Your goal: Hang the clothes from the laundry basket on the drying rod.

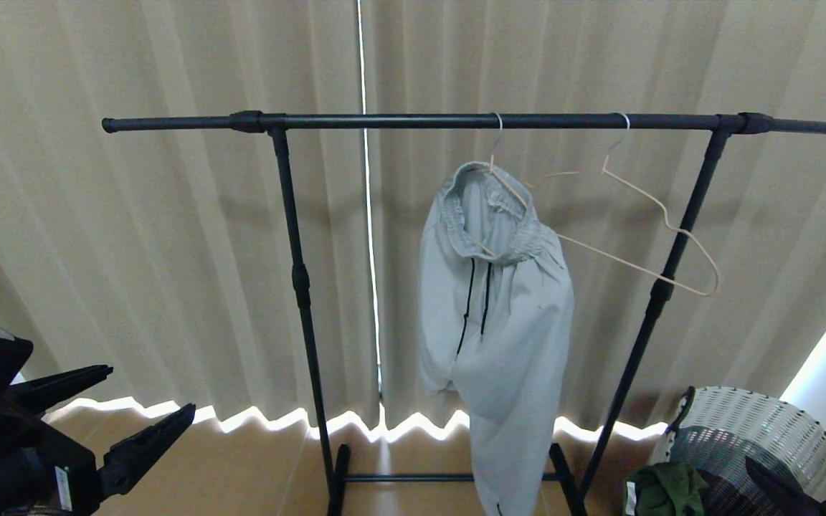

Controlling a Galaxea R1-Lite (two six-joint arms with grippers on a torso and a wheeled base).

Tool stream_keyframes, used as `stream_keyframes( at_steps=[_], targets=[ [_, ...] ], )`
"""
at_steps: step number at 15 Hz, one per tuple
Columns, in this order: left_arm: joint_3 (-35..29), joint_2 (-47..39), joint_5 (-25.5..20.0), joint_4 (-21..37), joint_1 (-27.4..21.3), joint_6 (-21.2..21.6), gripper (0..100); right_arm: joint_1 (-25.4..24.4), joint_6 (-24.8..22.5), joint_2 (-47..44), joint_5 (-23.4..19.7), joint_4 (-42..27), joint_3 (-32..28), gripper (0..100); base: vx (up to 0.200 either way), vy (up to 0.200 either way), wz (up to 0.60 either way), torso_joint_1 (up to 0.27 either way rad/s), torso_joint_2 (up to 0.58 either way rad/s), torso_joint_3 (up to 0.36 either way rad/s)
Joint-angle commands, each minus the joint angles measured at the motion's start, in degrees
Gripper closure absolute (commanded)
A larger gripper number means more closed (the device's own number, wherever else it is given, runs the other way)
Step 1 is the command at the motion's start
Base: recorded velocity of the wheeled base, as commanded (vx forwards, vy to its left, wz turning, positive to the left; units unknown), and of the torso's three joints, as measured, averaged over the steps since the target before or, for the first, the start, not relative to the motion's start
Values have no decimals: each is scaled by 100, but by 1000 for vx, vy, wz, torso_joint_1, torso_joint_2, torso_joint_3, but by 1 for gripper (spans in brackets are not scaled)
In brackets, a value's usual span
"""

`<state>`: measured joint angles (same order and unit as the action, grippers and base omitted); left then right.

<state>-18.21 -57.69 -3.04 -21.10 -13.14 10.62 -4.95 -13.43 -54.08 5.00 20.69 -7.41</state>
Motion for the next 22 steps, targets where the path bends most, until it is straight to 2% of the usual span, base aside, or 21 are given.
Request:
stream_keyframes(
  at_steps=[1, 4, 8, 12, 16, 22],
  targets=[
    [46, -15, 5, -8, 5, 2, 0, 3, -1, -15, 1, 5, 3, 0, 0, 0, 0, -115, 295, 163],
    [90, 21, 5, -8, -4, 54, 0, 3, -10, 2, 19, -3, 12, 0, 0, 0, 0, -172, 424, 243],
    [248, 117, 14, -52, -4, 353, 0, 3, -10, 2, 28, -3, 12, 0, 0, 0, 0, -183, 461, 278],
    [318, 302, 5, -87, -22, 371, 0, -6, -19, 2, 28, -3, 56, 0, 0, 0, 0, -160, 455, 296],
    [556, 398, 5, -474, -136, 485, 0, 3, -63, 2, 36, -3, 64, 0, 0, 0, 0, -124, 433, 308],
    [512, 355, 5, -650, -136, 459, 0, 3, -63, -6, 36, 5, 108, 0, 0, 0, 0, -15, 80, 56]
  ],
)
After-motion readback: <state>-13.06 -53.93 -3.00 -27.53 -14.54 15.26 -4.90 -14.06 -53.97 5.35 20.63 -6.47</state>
